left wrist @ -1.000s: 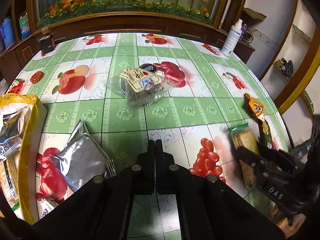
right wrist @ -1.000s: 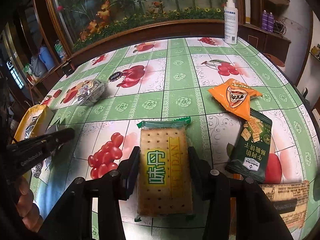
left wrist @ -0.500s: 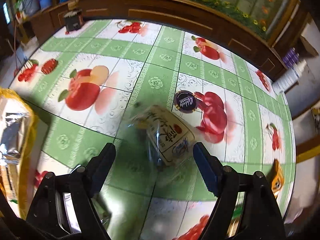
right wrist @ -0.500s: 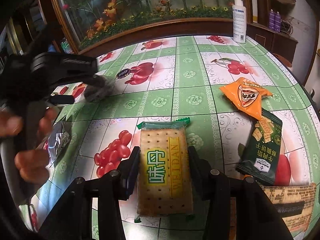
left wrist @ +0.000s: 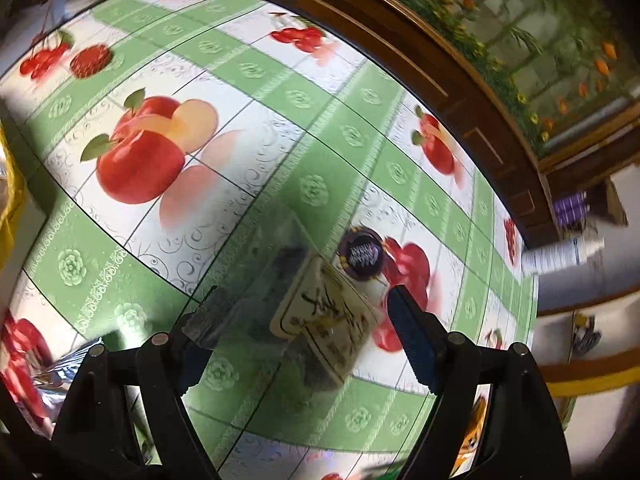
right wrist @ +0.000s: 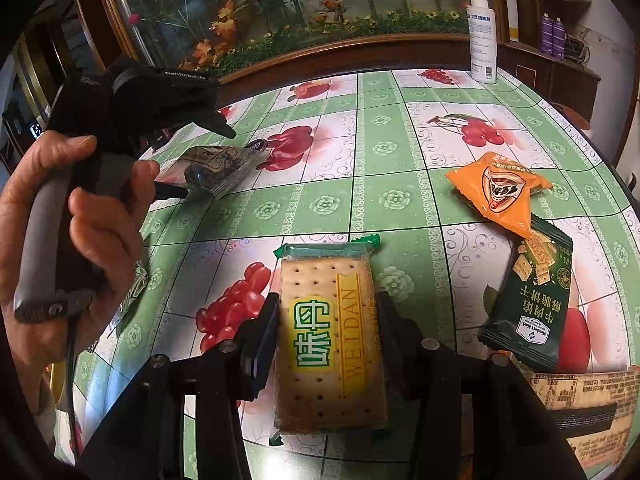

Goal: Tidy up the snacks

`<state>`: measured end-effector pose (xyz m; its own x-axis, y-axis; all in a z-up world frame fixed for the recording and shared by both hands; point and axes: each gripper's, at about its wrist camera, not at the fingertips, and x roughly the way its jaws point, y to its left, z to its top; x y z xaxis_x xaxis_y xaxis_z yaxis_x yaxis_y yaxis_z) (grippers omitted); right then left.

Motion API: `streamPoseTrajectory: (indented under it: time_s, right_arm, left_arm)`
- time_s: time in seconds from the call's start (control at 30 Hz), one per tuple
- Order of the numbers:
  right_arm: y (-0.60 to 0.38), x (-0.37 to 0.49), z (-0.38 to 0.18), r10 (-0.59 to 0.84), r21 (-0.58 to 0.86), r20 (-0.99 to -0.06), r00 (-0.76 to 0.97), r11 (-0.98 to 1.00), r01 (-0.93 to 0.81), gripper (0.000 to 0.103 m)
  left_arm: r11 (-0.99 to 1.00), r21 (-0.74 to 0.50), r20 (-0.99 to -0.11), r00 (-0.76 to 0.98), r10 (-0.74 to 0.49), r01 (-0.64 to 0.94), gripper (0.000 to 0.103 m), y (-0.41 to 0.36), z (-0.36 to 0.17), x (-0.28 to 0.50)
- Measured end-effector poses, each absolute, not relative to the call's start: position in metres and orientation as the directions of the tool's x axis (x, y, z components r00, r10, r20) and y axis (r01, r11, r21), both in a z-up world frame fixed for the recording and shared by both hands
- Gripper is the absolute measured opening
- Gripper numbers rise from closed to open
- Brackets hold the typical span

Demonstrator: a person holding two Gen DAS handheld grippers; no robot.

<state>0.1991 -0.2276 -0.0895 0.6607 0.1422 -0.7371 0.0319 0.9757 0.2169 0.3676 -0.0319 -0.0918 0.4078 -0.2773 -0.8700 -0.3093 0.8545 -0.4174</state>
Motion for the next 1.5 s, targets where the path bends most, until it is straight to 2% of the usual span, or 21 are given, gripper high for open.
streamPoseTrajectory:
  time_s: [0.17, 0.27, 0.33, 0.37, 0.5, 0.7, 0.9, 1.13, 1.5]
  right_arm:
    - [-0.229, 0.2, -0.09, 0.144, 0.22, -0.734, 0.663, 0.975, 0.032, 0.049]
    - [-0.23, 0.199, -0.09, 0.15, 0.229, -0.732, 0.664, 0.973, 0.033, 0.049]
    - [-0.231, 0.199, -0.09, 0.157, 0.239, -0.731, 0.664, 0.97, 0.035, 0.048]
    - [-0.231, 0.199, -0.09, 0.157, 0.24, -0.732, 0.663, 0.97, 0.035, 0.048]
    - [-0.23, 0.197, -0.09, 0.151, 0.234, -0.735, 0.662, 0.972, 0.038, 0.048]
    - [-0.231, 0.186, -0.085, 0.163, 0.254, -0.729, 0.665, 0.966, 0.042, 0.048]
    - [-0.247, 0.149, -0.065, 0.256, 0.391, -0.662, 0.704, 0.92, 0.033, 0.048]
    - [-0.257, 0.107, -0.051, 0.386, 0.558, -0.572, 0.724, 0.83, 0.0, 0.048]
    - [-0.206, 0.083, -0.019, 0.468, 0.581, -0.507, 0.724, 0.806, -0.115, 0.047]
  left_arm:
    - [0.925, -0.265, -0.916, 0.372, -0.153, -0.271, 0.082, -0.052, -0.09, 0.381]
    - [0.969, -0.149, -0.935, 0.347, -0.073, -0.196, 0.081, -0.065, -0.093, 0.387]
    - [0.982, -0.118, -0.931, 0.36, -0.058, -0.147, 0.062, -0.068, -0.092, 0.381]
    - [0.985, -0.11, -0.93, 0.362, -0.055, -0.133, 0.045, -0.067, -0.091, 0.378]
    - [0.99, -0.131, -0.926, 0.365, -0.1, -0.06, 0.039, -0.057, -0.089, 0.354]
    - [0.997, -0.066, -0.886, 0.456, -0.082, 0.05, 0.038, -0.056, -0.074, 0.277]
    - [0.991, -0.021, -0.822, 0.562, -0.092, 0.132, 0.038, -0.046, -0.039, 0.186]
    - [0.996, 0.031, -0.761, 0.648, -0.034, 0.089, 0.038, -0.013, -0.012, 0.113]
    - [0.998, 0.052, -0.712, 0.699, 0.066, -0.041, 0.038, 0.056, 0.0, 0.076]
